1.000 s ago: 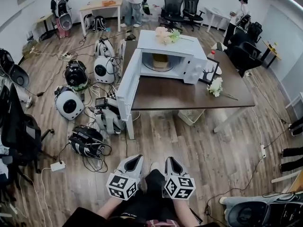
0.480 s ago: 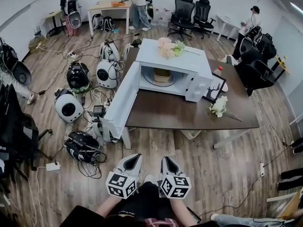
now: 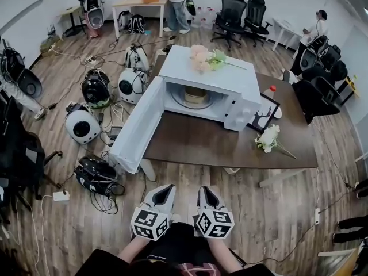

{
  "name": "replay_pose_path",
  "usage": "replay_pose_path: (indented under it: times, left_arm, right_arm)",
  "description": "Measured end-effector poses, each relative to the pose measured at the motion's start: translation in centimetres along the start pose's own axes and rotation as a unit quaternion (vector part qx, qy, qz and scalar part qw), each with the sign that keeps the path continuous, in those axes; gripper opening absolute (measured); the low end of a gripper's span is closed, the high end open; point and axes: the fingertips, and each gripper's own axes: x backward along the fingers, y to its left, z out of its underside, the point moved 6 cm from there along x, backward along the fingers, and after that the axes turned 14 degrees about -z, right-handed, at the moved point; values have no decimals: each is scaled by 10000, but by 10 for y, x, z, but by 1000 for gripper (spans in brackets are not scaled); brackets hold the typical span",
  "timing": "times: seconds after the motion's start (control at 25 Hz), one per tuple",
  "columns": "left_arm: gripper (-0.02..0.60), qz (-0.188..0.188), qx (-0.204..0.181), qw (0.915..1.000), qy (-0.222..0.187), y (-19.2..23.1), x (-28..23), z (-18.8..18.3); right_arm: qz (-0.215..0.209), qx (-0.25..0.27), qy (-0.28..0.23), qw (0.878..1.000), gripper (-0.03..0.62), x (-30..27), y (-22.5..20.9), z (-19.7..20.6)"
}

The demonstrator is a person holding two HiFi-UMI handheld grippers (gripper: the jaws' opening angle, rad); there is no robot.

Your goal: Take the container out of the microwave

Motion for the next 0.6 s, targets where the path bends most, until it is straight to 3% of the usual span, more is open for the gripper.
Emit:
replay_pose_path:
  times: [0.6]
  left_arm:
    - [11, -169, -180, 9997, 29, 13, -61, -16]
  right_arm:
    - [291, -316, -218, 9988, 38, -38, -37, -22]
